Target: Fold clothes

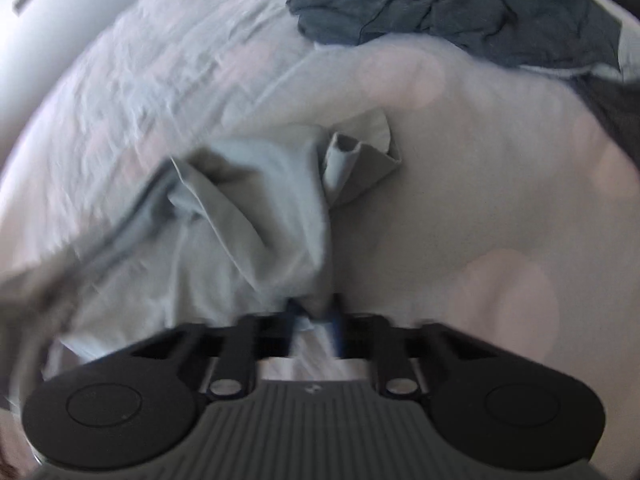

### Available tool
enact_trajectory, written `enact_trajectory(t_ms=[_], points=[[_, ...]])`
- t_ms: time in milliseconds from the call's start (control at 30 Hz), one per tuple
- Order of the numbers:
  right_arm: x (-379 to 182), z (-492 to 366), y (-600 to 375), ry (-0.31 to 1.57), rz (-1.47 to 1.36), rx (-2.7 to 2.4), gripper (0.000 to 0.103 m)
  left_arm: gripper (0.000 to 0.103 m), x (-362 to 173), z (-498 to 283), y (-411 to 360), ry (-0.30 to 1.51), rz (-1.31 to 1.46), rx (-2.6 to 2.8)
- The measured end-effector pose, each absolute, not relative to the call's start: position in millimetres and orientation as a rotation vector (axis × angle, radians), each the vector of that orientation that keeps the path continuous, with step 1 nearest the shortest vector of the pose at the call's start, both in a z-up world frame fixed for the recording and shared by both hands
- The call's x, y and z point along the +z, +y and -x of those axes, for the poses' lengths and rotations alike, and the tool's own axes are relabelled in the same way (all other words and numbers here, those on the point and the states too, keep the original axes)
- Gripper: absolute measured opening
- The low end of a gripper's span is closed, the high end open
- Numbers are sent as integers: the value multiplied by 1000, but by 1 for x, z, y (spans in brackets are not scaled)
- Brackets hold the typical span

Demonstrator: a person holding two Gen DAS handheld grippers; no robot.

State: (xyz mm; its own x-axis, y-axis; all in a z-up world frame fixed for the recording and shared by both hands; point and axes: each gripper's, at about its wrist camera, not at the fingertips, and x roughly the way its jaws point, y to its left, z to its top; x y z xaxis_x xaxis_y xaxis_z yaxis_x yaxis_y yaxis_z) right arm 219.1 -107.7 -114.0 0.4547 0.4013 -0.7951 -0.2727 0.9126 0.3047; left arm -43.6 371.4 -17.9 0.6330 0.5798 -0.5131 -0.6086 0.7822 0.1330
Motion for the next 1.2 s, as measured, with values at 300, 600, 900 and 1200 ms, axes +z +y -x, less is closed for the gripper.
enact_trajectory(t_ms=[300,600,900,1200], points=[[-55,-222,-121,889,-34,408,4,6,12,91,394,503,84,751],[-56,-273,-75,890,110,453,3,6,-24,106,431,633,88,909],[-110,-302,-36,987,-60,555,42,6,-76,108,440,736,95,966],[-125,-294,-109,1078,-135,353,46,6,-114,108,451,707,174,964]])
